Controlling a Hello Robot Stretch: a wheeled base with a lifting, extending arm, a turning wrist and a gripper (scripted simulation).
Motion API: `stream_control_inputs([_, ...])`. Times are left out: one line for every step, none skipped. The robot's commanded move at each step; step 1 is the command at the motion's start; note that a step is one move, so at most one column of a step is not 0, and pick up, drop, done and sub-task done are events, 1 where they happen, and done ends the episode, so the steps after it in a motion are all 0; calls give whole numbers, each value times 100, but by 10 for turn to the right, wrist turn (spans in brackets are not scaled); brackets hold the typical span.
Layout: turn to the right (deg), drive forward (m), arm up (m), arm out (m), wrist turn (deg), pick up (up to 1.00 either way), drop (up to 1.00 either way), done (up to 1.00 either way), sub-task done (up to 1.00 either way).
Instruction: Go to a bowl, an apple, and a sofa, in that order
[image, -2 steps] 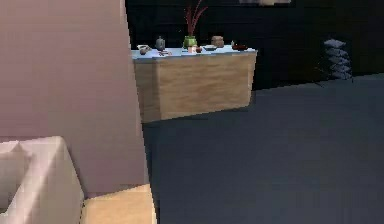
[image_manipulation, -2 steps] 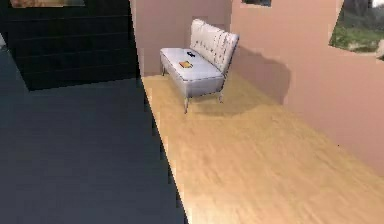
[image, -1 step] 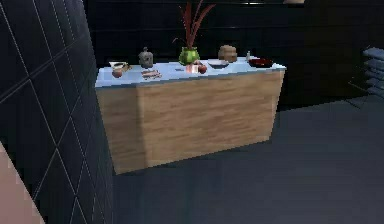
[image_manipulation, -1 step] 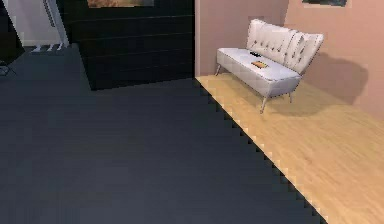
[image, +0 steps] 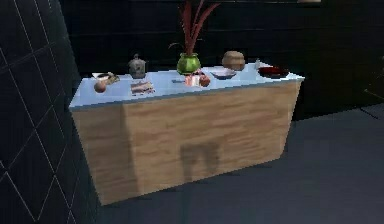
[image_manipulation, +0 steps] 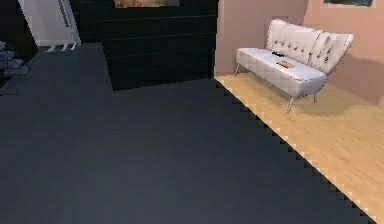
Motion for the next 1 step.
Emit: stream_control_inputs([-90,0,0,0,0,0,0,0,0])
